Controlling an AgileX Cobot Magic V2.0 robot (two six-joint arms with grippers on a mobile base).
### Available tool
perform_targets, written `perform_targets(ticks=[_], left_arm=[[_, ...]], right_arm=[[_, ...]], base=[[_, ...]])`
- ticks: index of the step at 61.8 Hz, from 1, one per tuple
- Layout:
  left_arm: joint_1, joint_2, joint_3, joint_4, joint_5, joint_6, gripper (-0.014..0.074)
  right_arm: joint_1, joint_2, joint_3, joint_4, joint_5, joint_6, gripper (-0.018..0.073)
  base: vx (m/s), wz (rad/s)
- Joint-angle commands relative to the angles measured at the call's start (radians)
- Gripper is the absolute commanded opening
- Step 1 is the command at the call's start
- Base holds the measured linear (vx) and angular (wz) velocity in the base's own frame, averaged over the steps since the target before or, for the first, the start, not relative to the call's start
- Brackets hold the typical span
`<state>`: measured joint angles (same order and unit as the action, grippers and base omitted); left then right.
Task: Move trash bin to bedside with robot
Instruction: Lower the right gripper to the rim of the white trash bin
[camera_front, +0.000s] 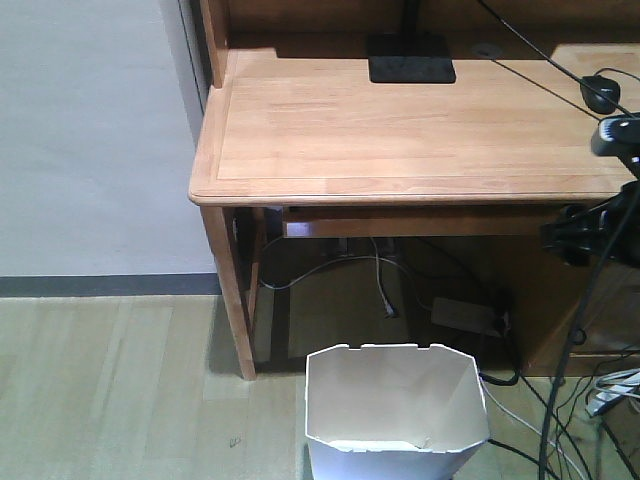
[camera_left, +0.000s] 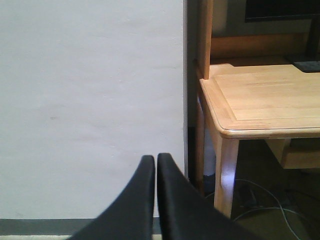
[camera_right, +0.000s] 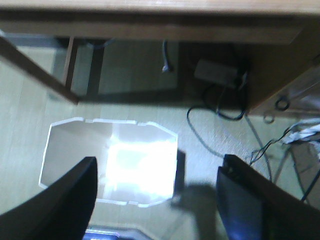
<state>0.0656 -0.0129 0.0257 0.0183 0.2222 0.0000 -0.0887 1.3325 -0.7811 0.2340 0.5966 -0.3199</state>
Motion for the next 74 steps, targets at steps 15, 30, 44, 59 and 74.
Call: perform_targets(ticks=[15,30,44,59,74], left_arm=[[0.000,-0.015,0.019,-0.004,-0.071,0.000,-0.0006],[0.000,-0.015,0.019,-0.004,-0.071,0.000,-0.0006],[0.000,-0.015,0.019,-0.004,-0.071,0.000,-0.0006],[0.000,-0.015,0.019,-0.004,-0.071,0.000,-0.0006],[0.000,-0.015,0.019,-0.004,-0.071,0.000,-0.0006]], right_arm=[[-0.039,0.310,-0.035,0.116,-0.125,-0.199,0.0497],[-0.039,0.557,-0.036,0.189,-0.324,-0.203,0.0498],[-0.039,0.812,-0.122,0.189,-0.363,-0.232,0.0498],[-0.038,1.071,-0.284,0.197,-0.346,-0.256,0.0498],[-0.027,1.285,-0.445,0.281,-0.295,-0.336,0.0498]], base=[[0.00,0.00],[0.00,0.00],[0.00,0.00],[0.00,0.00],[0.00,0.00]])
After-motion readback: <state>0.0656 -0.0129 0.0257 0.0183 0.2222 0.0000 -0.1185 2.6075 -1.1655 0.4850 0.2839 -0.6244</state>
